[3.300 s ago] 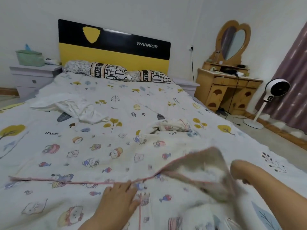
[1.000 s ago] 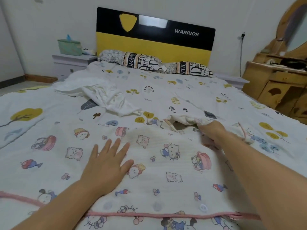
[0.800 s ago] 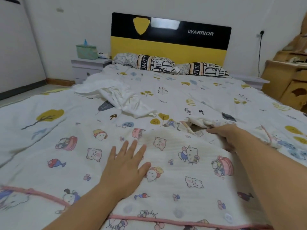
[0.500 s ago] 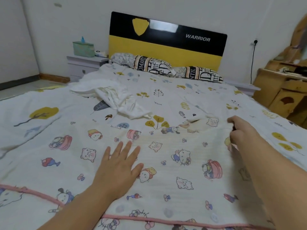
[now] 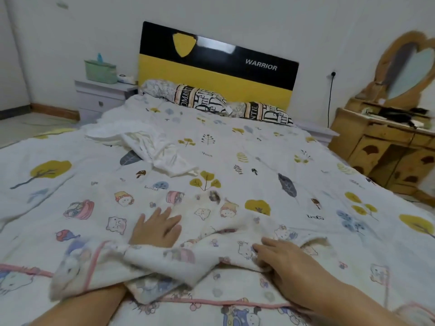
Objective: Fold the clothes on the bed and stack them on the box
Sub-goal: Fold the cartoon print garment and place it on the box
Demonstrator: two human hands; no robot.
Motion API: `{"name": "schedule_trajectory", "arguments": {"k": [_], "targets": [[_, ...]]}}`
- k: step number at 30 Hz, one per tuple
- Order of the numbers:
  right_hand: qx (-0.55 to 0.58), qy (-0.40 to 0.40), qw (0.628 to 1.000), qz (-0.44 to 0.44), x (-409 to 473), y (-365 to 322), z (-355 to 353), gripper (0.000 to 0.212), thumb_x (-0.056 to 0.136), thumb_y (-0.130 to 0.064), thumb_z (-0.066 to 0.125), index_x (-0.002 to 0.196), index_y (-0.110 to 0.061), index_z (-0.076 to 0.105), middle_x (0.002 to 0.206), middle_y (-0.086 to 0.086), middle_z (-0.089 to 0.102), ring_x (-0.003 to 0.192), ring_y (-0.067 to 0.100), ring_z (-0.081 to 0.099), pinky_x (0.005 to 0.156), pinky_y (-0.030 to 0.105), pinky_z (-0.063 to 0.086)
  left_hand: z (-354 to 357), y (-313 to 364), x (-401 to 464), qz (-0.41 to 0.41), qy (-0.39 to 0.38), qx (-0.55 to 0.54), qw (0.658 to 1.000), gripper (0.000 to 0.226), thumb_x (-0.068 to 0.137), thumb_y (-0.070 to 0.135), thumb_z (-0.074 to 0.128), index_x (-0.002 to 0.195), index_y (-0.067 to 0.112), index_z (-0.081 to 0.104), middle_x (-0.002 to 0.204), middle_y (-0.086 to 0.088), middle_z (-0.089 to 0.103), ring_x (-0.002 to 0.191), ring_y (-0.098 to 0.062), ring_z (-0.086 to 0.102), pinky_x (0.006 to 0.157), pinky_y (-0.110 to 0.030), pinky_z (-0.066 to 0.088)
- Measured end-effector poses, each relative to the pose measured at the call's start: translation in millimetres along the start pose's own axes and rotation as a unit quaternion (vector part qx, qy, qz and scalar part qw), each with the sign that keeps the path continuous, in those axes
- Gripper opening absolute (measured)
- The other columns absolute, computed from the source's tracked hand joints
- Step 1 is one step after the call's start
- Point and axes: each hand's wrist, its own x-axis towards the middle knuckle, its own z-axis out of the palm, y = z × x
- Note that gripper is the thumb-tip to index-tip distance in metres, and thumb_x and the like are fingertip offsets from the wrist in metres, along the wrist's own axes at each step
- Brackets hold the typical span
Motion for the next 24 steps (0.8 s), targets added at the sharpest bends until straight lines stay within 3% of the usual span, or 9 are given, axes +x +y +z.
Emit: {"name": "schedule_trajectory", "arguments": {"k": [2,3,5,7,12,15,18,22,24], "targets": [[0.007,-0.001,0.997,0.072,2.5,-7.1,-7.4,0.017,0.080,-0.009,0.046,0.084,-0.025,0.047,0.084,-0.008,0.048,0.079,0.011,0.044,0.062,0.023,0.034,-5.5,-11.6,6.0,0.038,0.053,-0.278,0.958,0.045,0.102,0.033,0.024,0.139,0.012,0.042,0.142,-0.015,0.046,0.128,-0.019,0.045,0.107,-0.032,0.028],[-0.013,0.002,0.995,0.096,4.0,-11.0,-11.4,0.013,0.086,-0.015,0.043,0.092,-0.024,0.049,0.087,-0.008,0.047,0.084,0.013,0.043,0.066,0.026,0.033,-14.5,-12.7,-7.8,0.007,-0.051,-0.325,0.944,0.040,0.103,0.023,0.028,0.128,0.003,0.052,0.114,-0.018,0.066,0.102,-0.017,0.064,0.094,-0.028,0.042],[-0.013,0.022,0.987,0.156,9.1,-16.5,-16.4,0.017,0.093,-0.024,0.040,0.106,-0.024,0.051,0.096,-0.007,0.050,0.092,0.014,0.044,0.069,0.027,0.031,-31.5,-7.6,0.0,-0.028,-0.056,-0.494,0.867,0.040,0.102,0.025,0.029,0.103,-0.001,0.059,0.064,-0.011,0.071,0.053,-0.016,0.068,0.055,-0.022,0.053],[-0.001,0.034,0.974,0.222,17.8,-18.1,-16.9,0.022,0.095,-0.029,0.040,0.115,-0.024,0.049,0.108,-0.005,0.054,0.102,0.016,0.048,0.073,0.028,0.034,-45.0,-10.9,-8.3,-0.060,-0.072,-0.527,0.844,0.040,0.097,0.034,0.038,0.092,0.000,0.058,0.069,-0.017,0.068,0.049,-0.023,0.067,0.041,-0.026,0.052],[0.006,-0.019,0.907,0.420,35.2,-9.2,-12.8,0.034,0.094,-0.044,0.042,0.112,-0.015,0.039,0.113,0.010,0.055,0.104,0.029,0.055,0.071,0.031,0.037,-72.3,-11.3,-33.7,-0.008,-0.336,-0.084,0.938,0.106,0.024,0.086,0.067,0.101,0.013,0.067,0.106,0.008,0.064,0.082,0.007,0.063,0.077,-0.009,0.047],[0.086,-0.072,0.885,0.452,41.8,1.1,-7.3,0.044,0.090,-0.041,0.056,0.118,-0.012,0.041,0.119,0.011,0.057,0.109,0.029,0.054,0.076,0.031,0.039,-76.8,7.2,-49.7,0.042,-0.371,0.128,0.919,0.046,0.075,0.059,0.065,0.106,0.026,0.056,0.089,0.023,0.055,0.071,0.019,0.050,0.073,-0.002,0.036],[0.246,0.045,0.844,0.475,42.5,17.6,-5.9,0.040,0.081,-0.016,0.069,0.117,-0.008,0.053,0.099,0.012,0.061,0.096,0.028,0.059,0.085,0.032,0.046,-77.6,10.0,-60.0,0.080,-0.342,0.096,0.931,0.019,0.083,0.017,0.070,0.084,0.031,0.058,0.066,0.015,0.054,0.056,0.001,0.048,0.060,-0.014,0.039],[0.237,0.273,0.799,0.480,30.8,33.7,-31.1,0.015,0.086,-0.007,0.060,0.099,-0.012,0.054,0.076,0.006,0.055,0.077,0.030,0.053,0.069,0.034,0.042,-83.3,18.8,-63.5,0.227,0.030,0.160,0.960,0.023,0.077,0.017,0.067,0.076,0.037,0.056,0.070,0.009,0.056,0.064,-0.004,0.050,0.065,-0.022,0.041],[0.150,0.145,0.854,0.476,25.7,33.8,-33.9,0.012,0.088,-0.012,0.058,0.100,-0.014,0.057,0.092,0.008,0.061,0.087,0.028,0.054,0.070,0.028,0.037,-83.2,24.9,-78.7,0.206,-0.115,0.171,0.957,0.013,0.079,0.021,0.068,0.076,0.033,0.062,0.069,0.011,0.059,0.063,-0.003,0.053,0.066,-0.019,0.044]]}}
